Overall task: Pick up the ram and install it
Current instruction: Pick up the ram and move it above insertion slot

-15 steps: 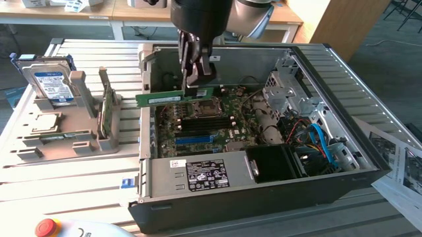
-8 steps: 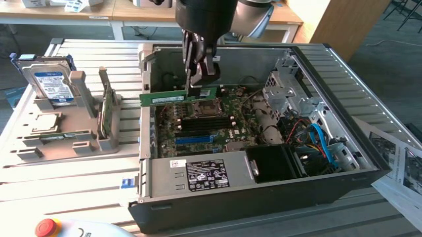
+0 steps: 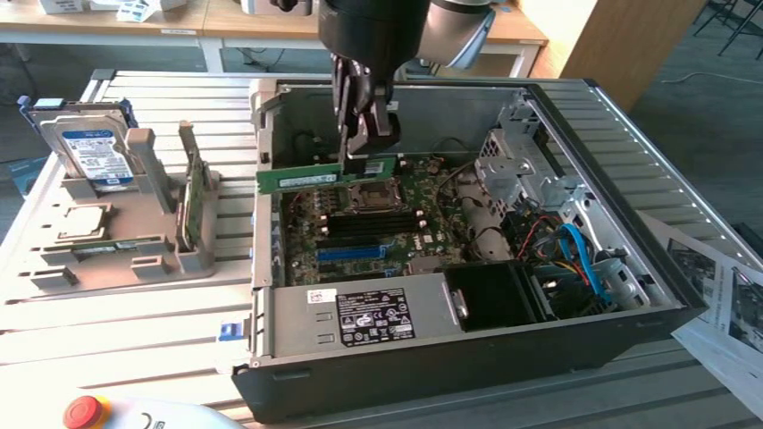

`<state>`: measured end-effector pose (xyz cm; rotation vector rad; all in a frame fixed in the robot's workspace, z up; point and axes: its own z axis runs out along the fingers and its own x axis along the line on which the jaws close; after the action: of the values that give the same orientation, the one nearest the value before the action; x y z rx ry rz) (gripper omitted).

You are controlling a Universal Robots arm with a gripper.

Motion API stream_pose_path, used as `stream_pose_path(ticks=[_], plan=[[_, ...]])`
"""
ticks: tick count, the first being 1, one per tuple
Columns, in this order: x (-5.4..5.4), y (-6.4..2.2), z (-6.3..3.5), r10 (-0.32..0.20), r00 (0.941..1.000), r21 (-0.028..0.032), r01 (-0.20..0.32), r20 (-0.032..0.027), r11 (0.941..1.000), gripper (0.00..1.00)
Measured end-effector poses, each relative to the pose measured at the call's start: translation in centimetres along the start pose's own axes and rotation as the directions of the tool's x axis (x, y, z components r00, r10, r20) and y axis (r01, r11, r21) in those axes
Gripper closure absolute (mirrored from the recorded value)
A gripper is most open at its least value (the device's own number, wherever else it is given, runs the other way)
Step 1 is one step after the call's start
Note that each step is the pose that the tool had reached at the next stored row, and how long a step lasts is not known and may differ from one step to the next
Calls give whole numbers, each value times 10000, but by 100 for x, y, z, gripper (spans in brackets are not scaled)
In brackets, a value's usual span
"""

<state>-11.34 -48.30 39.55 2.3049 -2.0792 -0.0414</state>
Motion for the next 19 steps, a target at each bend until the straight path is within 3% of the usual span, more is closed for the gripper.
stream_pose_path(ticks=[8, 19], plan=[[0, -1, 1, 1, 10000, 172, 0, -17, 9999, 88], [-1, -2, 1, 2, 10000, 174, -2, -17, 9998, 88]])
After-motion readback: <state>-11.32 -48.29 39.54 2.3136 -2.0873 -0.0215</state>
